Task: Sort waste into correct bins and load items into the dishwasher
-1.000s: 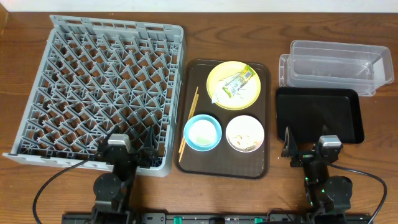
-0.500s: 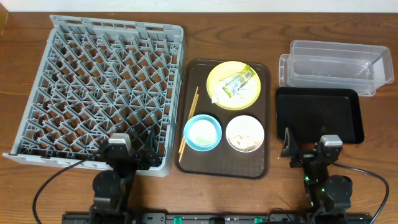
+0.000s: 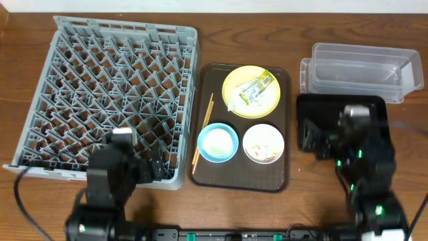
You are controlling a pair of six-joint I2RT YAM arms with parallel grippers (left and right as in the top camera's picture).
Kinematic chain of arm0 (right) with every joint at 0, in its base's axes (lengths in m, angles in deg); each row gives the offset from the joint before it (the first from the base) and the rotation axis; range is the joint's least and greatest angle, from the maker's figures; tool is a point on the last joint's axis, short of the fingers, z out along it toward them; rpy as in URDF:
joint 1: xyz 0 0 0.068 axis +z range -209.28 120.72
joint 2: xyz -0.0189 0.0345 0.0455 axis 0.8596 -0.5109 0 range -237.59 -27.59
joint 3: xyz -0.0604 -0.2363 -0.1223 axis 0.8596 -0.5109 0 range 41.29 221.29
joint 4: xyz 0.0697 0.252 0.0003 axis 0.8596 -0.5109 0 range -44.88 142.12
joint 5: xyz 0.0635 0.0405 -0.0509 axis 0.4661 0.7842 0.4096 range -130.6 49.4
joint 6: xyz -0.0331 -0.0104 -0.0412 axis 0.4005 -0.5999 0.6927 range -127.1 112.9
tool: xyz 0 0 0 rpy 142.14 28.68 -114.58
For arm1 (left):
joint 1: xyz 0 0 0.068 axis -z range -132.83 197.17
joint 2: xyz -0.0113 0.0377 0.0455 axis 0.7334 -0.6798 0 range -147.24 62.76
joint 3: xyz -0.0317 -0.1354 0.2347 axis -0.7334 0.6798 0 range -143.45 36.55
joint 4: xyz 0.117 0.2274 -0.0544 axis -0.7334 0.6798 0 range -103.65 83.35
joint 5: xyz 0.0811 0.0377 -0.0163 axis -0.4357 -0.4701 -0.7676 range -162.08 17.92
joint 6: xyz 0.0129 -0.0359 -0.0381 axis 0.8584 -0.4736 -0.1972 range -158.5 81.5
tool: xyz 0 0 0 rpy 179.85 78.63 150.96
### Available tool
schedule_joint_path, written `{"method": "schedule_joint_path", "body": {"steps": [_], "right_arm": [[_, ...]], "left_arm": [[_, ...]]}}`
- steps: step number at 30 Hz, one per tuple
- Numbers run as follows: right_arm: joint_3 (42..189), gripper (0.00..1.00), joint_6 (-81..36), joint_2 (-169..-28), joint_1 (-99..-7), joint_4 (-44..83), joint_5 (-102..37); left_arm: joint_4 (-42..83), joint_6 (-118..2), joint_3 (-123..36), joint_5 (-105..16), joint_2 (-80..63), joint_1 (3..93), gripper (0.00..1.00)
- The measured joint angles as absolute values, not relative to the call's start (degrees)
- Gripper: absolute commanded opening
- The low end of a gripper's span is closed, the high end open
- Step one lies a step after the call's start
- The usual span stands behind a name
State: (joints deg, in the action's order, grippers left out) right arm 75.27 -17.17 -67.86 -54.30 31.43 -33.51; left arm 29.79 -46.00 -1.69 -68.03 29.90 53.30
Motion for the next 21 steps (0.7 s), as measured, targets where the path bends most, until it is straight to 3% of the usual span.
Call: {"method": "schedule_joint_path", "body": {"steps": [6, 11, 12, 14, 21], "right_arm": [[95.57, 0.99, -14.87, -89.59, -54.30, 17.27, -26.10], [110.65, 0.99, -11.40, -104.30, -54.30, 8.04, -23.63], [111.81, 0.99, -11.35, -105.83, -54.30, 8.26, -23.10], [113.49, 0.85, -11.57, -108.76, -54.30, 11.85, -20.79], [114.24, 0.84, -15.99, -115.38, -51.29, 25.35, -19.19]], "left_arm": [[42.51, -46.00, -12.38, -67.99, 16.78, 53.30, 1.00], [44.98, -46.00, -15.26, -67.35, 10.75, 53.30, 1.00], [45.31, -46.00, -15.26, -67.29, 10.27, 53.30, 1.00], [45.33, -46.00, -15.26, -66.92, 9.66, 53.30, 1.00], [45.31, -46.00, -15.28, -66.46, 9.61, 53.30, 1.00]]}}
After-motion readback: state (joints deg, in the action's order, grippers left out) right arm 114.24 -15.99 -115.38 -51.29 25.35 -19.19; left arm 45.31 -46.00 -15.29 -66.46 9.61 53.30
